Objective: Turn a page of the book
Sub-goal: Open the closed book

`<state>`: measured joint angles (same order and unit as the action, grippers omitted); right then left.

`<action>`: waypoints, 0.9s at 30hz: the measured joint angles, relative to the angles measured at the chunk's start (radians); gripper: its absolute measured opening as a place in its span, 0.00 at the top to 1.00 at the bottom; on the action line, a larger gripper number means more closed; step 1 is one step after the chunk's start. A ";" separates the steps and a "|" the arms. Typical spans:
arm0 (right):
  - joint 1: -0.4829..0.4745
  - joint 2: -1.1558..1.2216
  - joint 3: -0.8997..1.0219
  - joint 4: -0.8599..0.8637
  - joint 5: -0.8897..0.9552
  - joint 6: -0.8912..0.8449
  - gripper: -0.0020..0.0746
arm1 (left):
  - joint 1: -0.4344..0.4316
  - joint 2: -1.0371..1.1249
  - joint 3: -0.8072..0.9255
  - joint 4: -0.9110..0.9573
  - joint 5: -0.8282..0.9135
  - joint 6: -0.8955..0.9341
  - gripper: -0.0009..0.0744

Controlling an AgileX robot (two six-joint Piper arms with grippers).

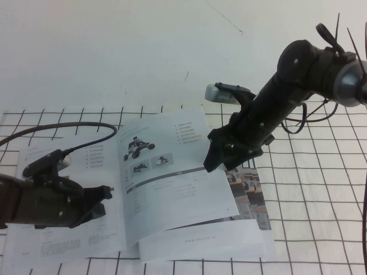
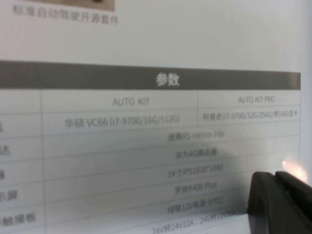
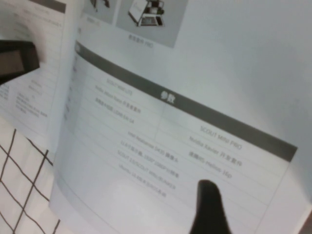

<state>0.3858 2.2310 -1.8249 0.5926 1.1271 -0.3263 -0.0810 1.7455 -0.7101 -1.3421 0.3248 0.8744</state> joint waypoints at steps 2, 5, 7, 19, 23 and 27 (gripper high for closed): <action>0.000 0.000 0.000 0.007 0.000 0.000 0.39 | 0.000 0.000 0.000 0.000 0.000 0.000 0.99; 0.000 0.007 -0.001 0.013 0.000 0.000 0.39 | 0.000 0.000 0.000 0.000 0.000 0.000 0.99; 0.000 0.017 -0.001 0.013 0.000 0.000 0.39 | 0.000 0.000 0.000 0.000 0.000 -0.002 0.99; 0.003 0.042 -0.001 0.034 -0.014 0.002 0.39 | 0.000 0.000 0.000 -0.004 0.000 -0.003 0.99; 0.006 0.042 -0.001 0.039 -0.022 0.002 0.39 | 0.000 0.000 0.000 -0.004 0.000 -0.003 0.99; 0.006 0.042 -0.001 0.078 -0.024 0.002 0.39 | 0.000 0.000 0.000 -0.004 0.000 -0.003 0.99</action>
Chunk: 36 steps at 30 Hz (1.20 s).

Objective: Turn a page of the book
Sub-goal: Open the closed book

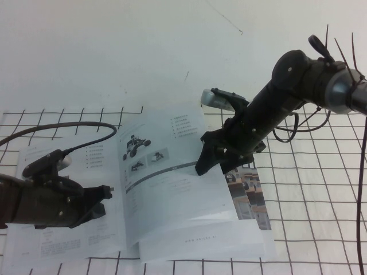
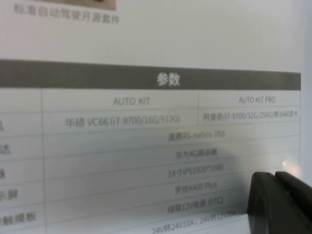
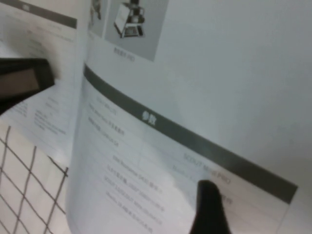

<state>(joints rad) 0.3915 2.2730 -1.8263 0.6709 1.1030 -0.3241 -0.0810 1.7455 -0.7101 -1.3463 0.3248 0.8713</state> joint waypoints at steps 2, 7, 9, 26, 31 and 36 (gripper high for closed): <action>0.001 0.000 0.000 0.037 0.000 -0.010 0.39 | 0.000 0.000 0.000 0.000 0.000 0.000 0.99; 0.001 0.000 0.000 0.163 0.003 -0.063 0.39 | 0.000 0.001 0.000 0.000 0.000 0.000 0.99; 0.001 0.000 0.000 0.231 0.009 -0.089 0.39 | 0.000 0.001 0.000 0.000 0.000 0.000 0.99; 0.023 0.000 0.000 0.631 0.060 -0.272 0.40 | 0.000 0.001 0.000 -0.024 0.004 0.028 0.99; 0.025 -0.002 0.000 0.679 0.063 -0.305 0.40 | 0.000 -0.008 0.000 -0.025 0.014 0.044 0.99; 0.025 -0.011 -0.002 0.693 0.069 -0.319 0.40 | 0.000 -0.050 0.000 -0.023 0.070 0.051 0.99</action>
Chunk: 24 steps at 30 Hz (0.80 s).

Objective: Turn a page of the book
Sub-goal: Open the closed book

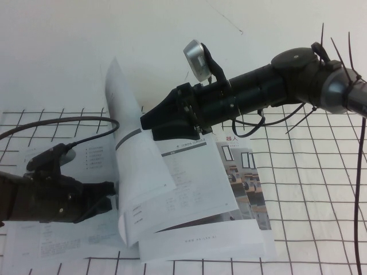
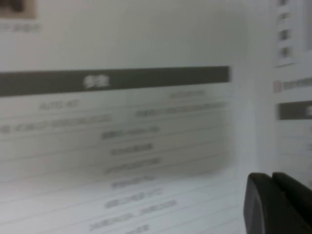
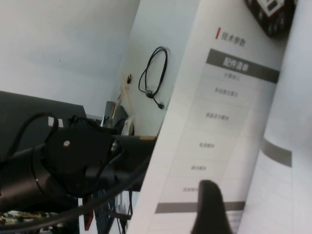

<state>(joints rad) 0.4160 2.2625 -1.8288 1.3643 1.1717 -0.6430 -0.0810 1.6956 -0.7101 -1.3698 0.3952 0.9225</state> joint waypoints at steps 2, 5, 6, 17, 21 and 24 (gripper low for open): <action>0.000 0.000 0.000 0.000 0.005 0.000 0.40 | 0.000 -0.028 0.000 0.000 0.011 0.002 0.99; 0.000 -0.002 0.000 0.000 0.006 0.000 0.40 | -0.002 -0.074 0.002 0.002 0.018 0.002 0.99; 0.000 -0.002 0.000 0.000 0.006 0.000 0.40 | -0.002 -0.087 0.002 0.005 0.020 0.002 0.99; 0.000 -0.002 0.000 0.000 0.014 -0.026 0.40 | -0.003 -0.309 0.056 0.042 0.076 0.002 0.99; 0.000 -0.002 0.000 0.003 0.014 -0.033 0.40 | -0.003 -0.396 0.104 0.051 0.066 0.002 0.99; 0.000 -0.002 0.000 0.003 0.014 -0.045 0.40 | -0.003 -0.452 0.129 0.065 0.062 0.002 0.99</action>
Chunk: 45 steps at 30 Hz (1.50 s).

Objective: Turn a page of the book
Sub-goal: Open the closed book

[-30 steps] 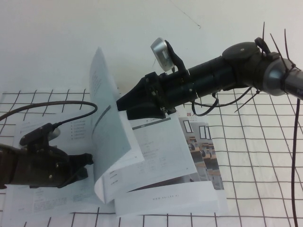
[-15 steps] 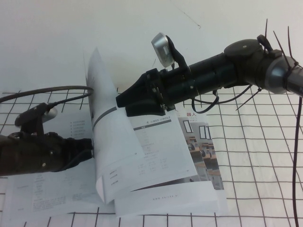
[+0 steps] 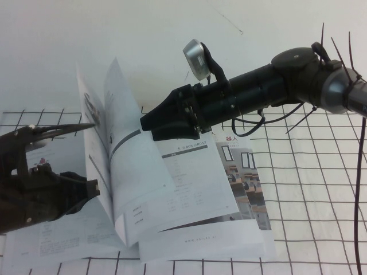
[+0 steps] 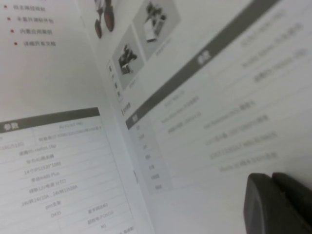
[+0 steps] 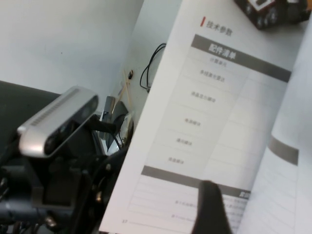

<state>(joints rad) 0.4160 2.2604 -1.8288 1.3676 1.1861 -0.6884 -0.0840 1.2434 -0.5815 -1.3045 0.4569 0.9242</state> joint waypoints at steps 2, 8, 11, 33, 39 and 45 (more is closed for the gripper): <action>0.000 0.000 0.000 0.002 0.000 -0.004 0.40 | 0.000 -0.031 0.013 0.008 0.002 0.000 0.99; 0.000 0.000 0.000 0.007 0.000 -0.020 0.40 | 0.000 -0.060 0.046 0.025 0.028 0.000 0.99; 0.000 0.000 0.000 0.007 0.000 -0.025 0.40 | 0.000 -0.060 0.057 0.032 0.066 0.000 0.99; 0.007 -0.012 0.000 0.067 0.000 -0.044 0.40 | 0.000 -0.063 0.062 -0.049 0.005 0.102 0.99; 0.034 -0.012 0.000 0.067 0.000 -0.052 0.40 | 0.000 -0.063 0.062 -0.128 0.005 0.156 0.99; 0.039 -0.012 0.000 0.067 0.000 -0.054 0.40 | 0.000 -0.063 0.062 -0.144 0.041 0.162 0.99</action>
<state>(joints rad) 0.4552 2.2483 -1.8288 1.4346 1.1861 -0.7428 -0.0840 1.1808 -0.5192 -1.4482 0.4980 1.0865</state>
